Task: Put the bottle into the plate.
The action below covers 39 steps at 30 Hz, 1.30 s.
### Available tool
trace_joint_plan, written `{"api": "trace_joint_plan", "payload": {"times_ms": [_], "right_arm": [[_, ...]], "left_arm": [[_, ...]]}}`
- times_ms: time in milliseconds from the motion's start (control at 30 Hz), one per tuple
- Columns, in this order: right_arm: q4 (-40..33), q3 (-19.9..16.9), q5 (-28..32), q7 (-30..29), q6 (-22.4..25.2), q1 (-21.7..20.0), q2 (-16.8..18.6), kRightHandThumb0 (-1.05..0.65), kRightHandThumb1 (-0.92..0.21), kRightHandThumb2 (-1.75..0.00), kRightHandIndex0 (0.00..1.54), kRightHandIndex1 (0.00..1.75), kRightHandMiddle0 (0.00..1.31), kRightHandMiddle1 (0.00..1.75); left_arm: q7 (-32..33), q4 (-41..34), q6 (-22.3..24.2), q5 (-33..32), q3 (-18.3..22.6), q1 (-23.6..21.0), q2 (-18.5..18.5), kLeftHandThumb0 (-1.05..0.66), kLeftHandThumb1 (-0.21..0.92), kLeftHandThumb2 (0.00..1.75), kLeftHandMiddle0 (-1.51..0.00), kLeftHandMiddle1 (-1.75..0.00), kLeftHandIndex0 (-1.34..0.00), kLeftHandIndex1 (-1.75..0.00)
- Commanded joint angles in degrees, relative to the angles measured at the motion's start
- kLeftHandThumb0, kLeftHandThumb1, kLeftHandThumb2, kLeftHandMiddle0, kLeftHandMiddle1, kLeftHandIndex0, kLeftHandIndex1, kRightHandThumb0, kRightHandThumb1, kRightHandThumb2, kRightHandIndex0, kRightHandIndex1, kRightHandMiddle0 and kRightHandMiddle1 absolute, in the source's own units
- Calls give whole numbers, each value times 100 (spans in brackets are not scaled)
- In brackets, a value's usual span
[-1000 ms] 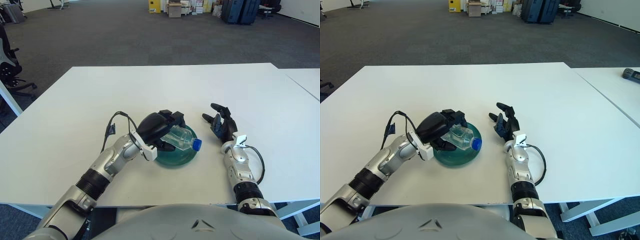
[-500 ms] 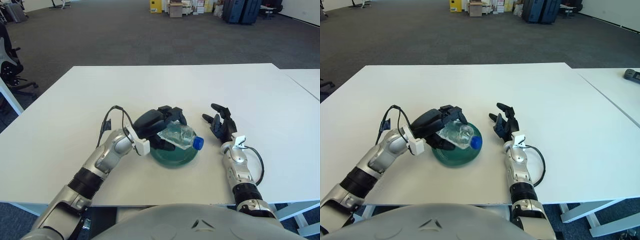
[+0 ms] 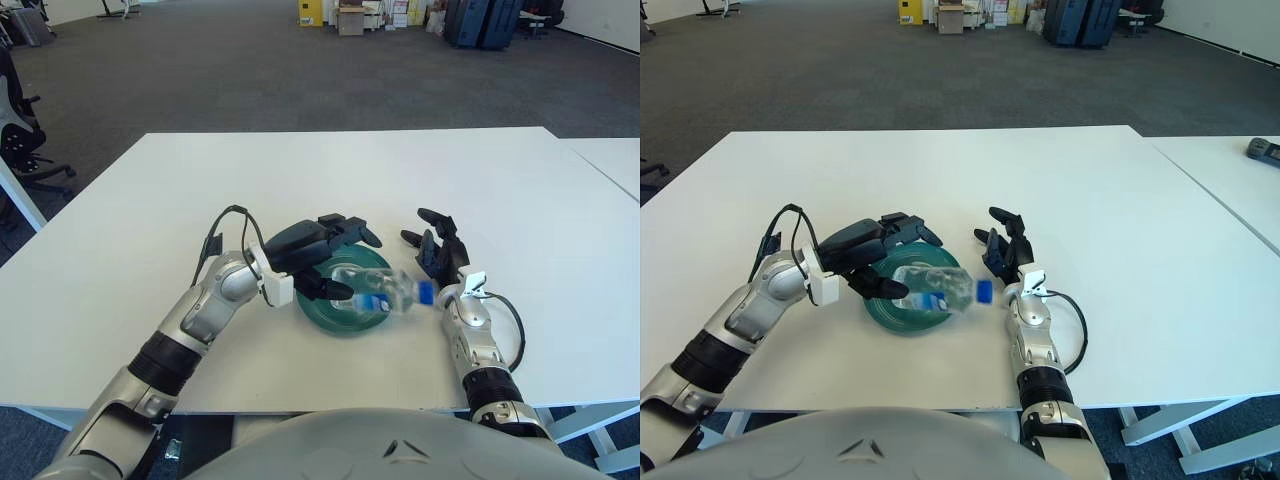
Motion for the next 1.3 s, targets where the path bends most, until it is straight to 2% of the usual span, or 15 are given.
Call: {"api": "trace_joint_plan", "payload": {"times_ms": [0, 433, 800, 1067, 1267], "right_arm": [[245, 27, -8, 1, 383, 230, 37, -67, -92, -83, 49, 46, 0, 86], [235, 35, -25, 19, 376, 242, 15, -66, -92, -81, 49, 44, 0, 83], [224, 14, 36, 89, 368, 256, 8, -67, -92, -83, 52, 46, 0, 82], [219, -8, 82, 217, 360, 275, -20, -71, -92, -87, 52, 46, 0, 83], [238, -27, 114, 314, 368, 281, -39, -74, -92, -90, 50, 45, 0, 83]], "left_arm": [[-73, -57, 61, -34, 101, -99, 35, -105, 92, 83, -23, -12, 0, -75], [-65, -104, 27, -47, 138, -68, 0, -105, 92, 83, -27, -6, 0, -86], [-68, -130, 80, -187, 245, -39, -11, -105, 92, 81, -33, -6, -5, -93], [60, -224, 371, -350, 482, 105, -121, -104, 92, 80, -36, -7, -1, -89], [230, -181, 379, -563, 647, 244, -322, -100, 92, 77, -39, -7, 0, -83]]}}
